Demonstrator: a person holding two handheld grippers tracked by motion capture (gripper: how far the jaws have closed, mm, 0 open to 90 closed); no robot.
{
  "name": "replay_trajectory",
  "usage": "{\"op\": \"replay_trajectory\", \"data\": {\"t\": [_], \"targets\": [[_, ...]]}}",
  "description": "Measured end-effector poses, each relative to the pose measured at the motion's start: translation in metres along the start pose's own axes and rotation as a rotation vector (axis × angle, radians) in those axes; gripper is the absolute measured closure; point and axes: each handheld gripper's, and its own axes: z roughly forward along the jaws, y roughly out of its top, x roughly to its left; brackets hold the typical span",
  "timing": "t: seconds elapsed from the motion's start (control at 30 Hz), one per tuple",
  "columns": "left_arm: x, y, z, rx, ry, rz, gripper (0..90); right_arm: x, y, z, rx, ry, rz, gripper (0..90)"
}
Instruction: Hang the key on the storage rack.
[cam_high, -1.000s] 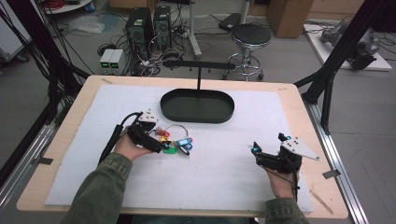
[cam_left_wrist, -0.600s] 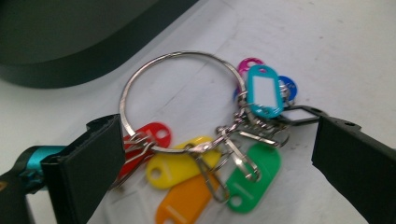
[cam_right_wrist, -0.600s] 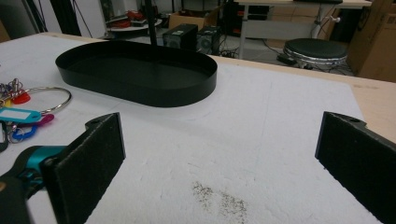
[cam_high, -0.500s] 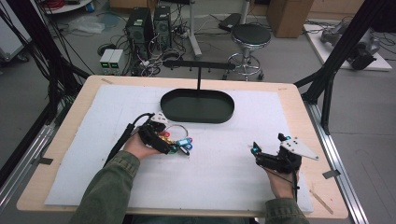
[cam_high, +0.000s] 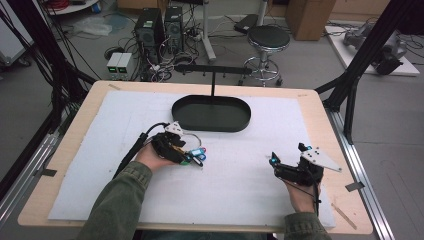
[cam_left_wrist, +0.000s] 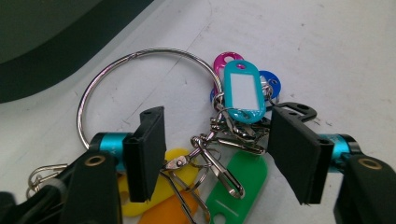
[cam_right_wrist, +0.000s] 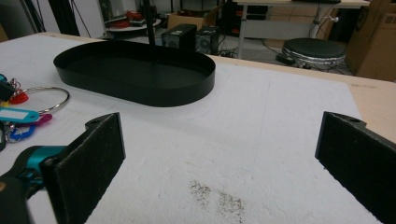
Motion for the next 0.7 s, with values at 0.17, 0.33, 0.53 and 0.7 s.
{"op": "replay_trajectory", "data": {"t": [0.17,0.33,0.53,0.7], "targets": [[-0.002,0.0,0.003,-0.013,0.002,0.02,47.0,0.0,0.0,0.0,0.007,0.005,0.006,0.5],[-0.006,0.0,0.009,0.025,0.02,0.066,60.8,0.0,0.0,0.0,0.004,0.0,0.005,0.5],[-0.011,0.004,0.007,0.008,0.015,0.103,80.3,-0.001,0.0,0.001,0.005,0.0,0.002,0.5],[-0.01,0.003,0.006,-0.002,0.011,0.102,81.8,-0.001,-0.001,0.0,0.007,0.002,0.004,0.5]]}}
